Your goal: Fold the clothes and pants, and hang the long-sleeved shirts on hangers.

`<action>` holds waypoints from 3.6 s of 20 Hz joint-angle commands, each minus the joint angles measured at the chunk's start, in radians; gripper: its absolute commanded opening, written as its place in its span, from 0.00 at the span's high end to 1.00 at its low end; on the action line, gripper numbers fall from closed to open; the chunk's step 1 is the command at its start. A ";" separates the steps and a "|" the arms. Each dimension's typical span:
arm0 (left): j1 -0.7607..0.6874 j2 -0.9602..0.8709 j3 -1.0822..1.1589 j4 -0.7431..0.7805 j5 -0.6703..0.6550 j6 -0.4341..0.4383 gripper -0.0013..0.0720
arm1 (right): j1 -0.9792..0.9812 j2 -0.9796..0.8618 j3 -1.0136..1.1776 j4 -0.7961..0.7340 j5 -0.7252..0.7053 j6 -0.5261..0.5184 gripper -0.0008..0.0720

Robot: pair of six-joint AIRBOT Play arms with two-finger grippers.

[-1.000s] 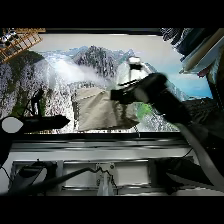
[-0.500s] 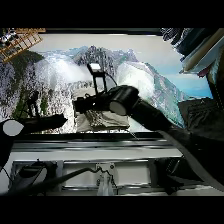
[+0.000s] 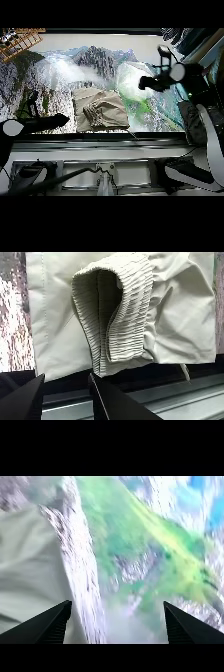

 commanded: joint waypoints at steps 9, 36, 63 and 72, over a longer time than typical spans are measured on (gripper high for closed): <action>-0.004 0.001 0.000 -0.025 0.000 0.031 0.48 | -0.193 -0.293 -0.362 0.855 -0.052 -0.691 0.02; -0.008 0.002 0.000 -0.069 0.000 0.073 0.48 | -0.531 -0.058 -0.053 0.381 0.070 -0.260 0.95; -0.025 0.002 0.000 -0.087 0.049 0.100 0.48 | -1.255 0.255 -0.174 0.041 0.066 -0.250 0.95; -0.025 0.002 0.000 -0.089 0.049 0.133 0.48 | -1.255 0.219 -0.297 -0.270 0.085 -0.170 0.09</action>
